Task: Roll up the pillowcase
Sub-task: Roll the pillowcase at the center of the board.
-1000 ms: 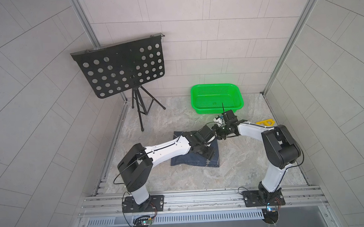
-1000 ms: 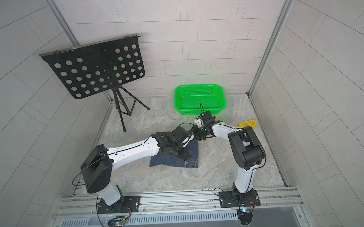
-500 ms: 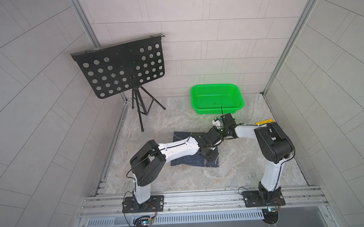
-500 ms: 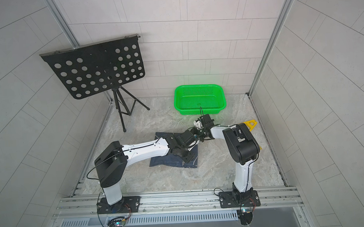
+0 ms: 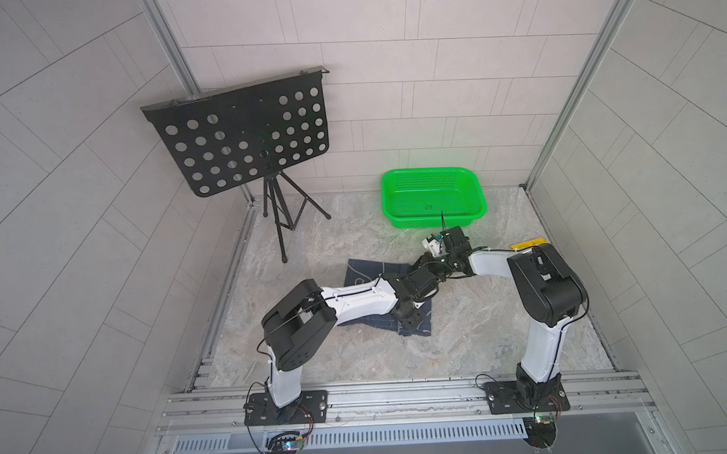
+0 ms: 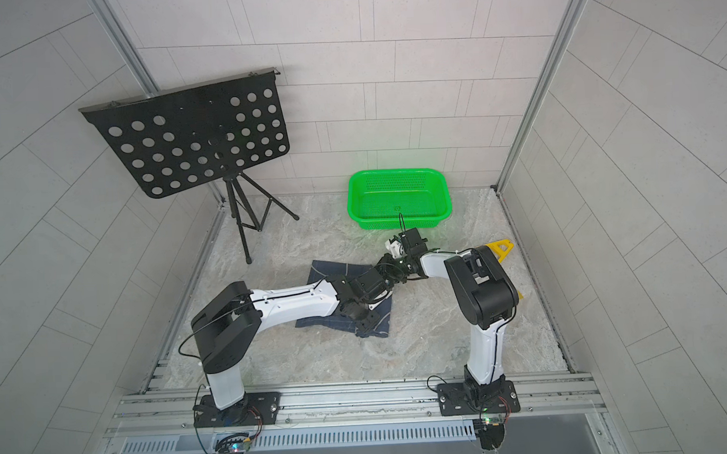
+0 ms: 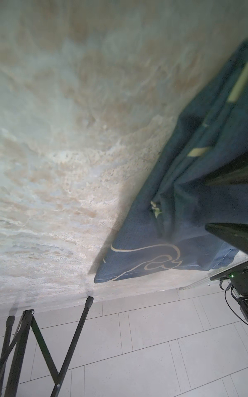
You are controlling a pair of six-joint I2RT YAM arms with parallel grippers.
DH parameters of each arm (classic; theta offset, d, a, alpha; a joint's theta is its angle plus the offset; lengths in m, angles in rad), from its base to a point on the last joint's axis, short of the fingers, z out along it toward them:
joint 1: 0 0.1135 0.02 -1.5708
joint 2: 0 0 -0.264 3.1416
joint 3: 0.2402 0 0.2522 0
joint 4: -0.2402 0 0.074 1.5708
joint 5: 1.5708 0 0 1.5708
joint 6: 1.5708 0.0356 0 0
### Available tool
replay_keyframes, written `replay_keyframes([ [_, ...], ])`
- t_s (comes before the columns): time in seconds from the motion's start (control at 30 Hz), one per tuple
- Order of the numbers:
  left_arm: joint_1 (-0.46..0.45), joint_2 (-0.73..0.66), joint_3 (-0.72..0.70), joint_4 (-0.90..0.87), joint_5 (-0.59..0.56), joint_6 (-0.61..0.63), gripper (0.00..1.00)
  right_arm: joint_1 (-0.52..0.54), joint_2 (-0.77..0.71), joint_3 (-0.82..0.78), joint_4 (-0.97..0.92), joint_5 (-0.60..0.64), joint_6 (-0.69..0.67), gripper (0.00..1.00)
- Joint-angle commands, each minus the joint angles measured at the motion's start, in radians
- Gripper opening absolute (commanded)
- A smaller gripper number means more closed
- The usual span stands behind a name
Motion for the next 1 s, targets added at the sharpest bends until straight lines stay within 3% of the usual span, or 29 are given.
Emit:
replay_keyframes([
  [0.0,-0.005,0.028,-0.027,-0.058,-0.028,0.025,0.61,-0.012,0.000,0.009,-0.041,0.071,-0.065,0.35],
  [0.23,-0.004,0.035,-0.064,-0.034,-0.004,0.024,0.61,-0.021,-0.025,0.014,-0.058,0.212,-0.138,0.39],
  [0.53,-0.002,-0.045,0.010,-0.092,0.047,-0.013,0.67,-0.066,-0.234,-0.038,-0.064,0.212,-0.154,0.47],
  [0.83,0.033,-0.134,0.077,-0.231,0.062,-0.042,0.72,-0.085,-0.526,-0.273,-0.089,0.153,-0.036,0.60],
  [0.97,0.123,-0.200,-0.003,-0.169,0.177,-0.115,0.73,-0.062,-0.638,-0.404,-0.076,0.160,0.036,0.69],
])
